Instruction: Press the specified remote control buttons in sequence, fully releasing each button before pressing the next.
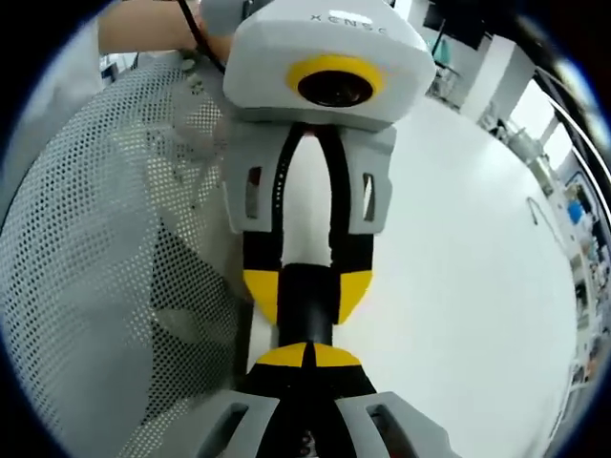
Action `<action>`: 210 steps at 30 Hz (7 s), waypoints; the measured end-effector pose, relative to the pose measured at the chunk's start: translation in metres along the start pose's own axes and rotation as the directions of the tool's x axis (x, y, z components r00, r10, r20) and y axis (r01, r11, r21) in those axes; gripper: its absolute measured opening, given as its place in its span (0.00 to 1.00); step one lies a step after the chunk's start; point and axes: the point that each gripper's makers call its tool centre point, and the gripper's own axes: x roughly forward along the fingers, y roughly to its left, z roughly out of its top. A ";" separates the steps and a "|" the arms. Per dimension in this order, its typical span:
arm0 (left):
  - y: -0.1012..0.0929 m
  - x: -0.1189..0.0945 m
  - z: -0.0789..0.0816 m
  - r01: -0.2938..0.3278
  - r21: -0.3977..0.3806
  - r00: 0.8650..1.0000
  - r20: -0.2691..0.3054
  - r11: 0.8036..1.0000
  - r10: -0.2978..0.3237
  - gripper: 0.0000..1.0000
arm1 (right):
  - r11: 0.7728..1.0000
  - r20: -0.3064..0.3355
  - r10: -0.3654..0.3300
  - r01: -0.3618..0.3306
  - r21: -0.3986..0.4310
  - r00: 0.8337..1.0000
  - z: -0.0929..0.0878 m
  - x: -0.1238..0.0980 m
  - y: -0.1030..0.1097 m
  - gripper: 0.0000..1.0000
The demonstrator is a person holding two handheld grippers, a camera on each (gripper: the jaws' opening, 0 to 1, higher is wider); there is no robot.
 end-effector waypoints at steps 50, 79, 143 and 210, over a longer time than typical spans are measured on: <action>-0.001 -0.001 0.001 -0.012 -0.009 0.999 -0.035 1.000 0.012 0.25 | 0.984 0.151 -0.023 -0.003 0.176 0.988 0.004 -0.003 0.000 0.00; -0.001 0.000 0.001 -0.019 -0.018 0.999 -0.035 1.000 0.019 0.25 | 0.981 0.148 -0.047 0.017 0.194 0.988 -0.014 -0.010 0.002 0.18; -0.001 0.000 0.001 -0.026 -0.035 0.999 -0.047 0.999 0.025 0.25 | 0.977 0.114 -0.101 0.076 0.201 0.988 -0.055 -0.016 0.004 0.22; 0.091 -0.220 0.047 -0.686 -0.530 0.426 0.262 0.498 0.866 0.90 | 0.954 0.156 -0.129 0.080 0.288 0.979 -0.053 -0.014 -0.001 0.21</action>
